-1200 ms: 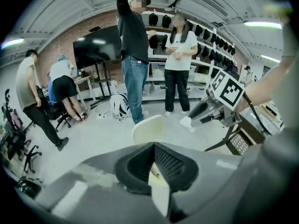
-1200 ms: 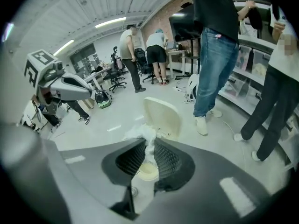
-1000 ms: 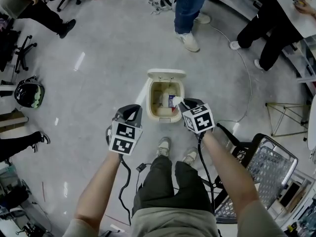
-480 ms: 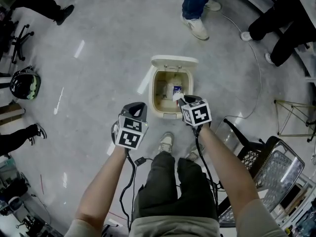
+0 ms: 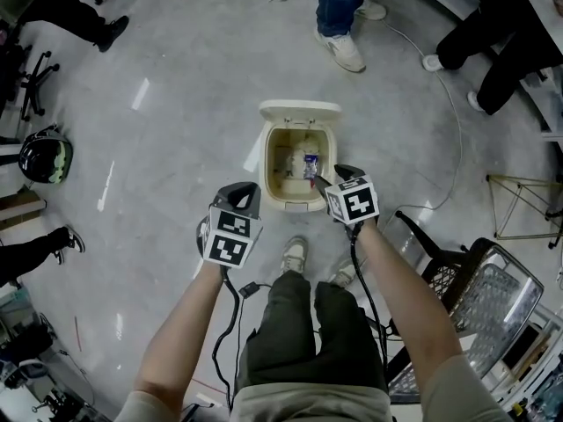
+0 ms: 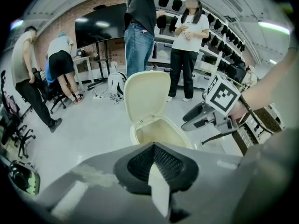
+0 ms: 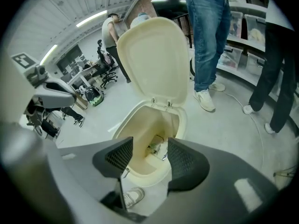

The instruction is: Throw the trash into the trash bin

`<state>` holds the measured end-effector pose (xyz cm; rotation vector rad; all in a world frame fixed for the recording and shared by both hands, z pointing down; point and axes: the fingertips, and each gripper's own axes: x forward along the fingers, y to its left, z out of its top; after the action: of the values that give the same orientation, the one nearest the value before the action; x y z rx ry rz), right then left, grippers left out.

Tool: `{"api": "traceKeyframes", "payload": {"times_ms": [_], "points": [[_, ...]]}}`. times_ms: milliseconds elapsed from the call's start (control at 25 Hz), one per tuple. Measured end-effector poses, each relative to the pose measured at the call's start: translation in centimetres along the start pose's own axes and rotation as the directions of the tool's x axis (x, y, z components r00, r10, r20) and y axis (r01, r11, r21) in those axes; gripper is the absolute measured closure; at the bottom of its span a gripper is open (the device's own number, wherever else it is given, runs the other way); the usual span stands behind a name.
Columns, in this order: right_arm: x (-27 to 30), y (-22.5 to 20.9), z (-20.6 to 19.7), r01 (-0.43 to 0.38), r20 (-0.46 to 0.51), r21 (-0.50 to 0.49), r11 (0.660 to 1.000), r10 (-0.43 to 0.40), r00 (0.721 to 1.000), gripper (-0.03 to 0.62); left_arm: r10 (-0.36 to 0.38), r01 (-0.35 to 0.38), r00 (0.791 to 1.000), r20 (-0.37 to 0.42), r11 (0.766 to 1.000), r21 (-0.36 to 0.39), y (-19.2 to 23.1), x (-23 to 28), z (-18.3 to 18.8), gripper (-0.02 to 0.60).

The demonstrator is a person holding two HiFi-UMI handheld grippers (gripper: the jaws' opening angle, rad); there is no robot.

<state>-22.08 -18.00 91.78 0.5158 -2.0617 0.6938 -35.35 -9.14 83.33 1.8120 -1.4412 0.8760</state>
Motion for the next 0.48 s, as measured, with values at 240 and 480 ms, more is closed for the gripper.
{"api": "traceKeyframes", "payload": {"times_ms": [240,480], "points": [[-6.8,-0.5,3.0,0.013,0.122,0.039,0.999,-0.017,0.992,0.315,0.024,-0.025,1.0,0.018,0.998,0.05,-0.7,-2.7,2.9,0.578],[-16.8,-0.3,7.0,0.021,0.271,0.071,0.997,-0.039,0.962,0.309,0.028,-0.038,0.995,0.094,0.994,0.099,-2.1,-6.9,9.1,0.578]]}}
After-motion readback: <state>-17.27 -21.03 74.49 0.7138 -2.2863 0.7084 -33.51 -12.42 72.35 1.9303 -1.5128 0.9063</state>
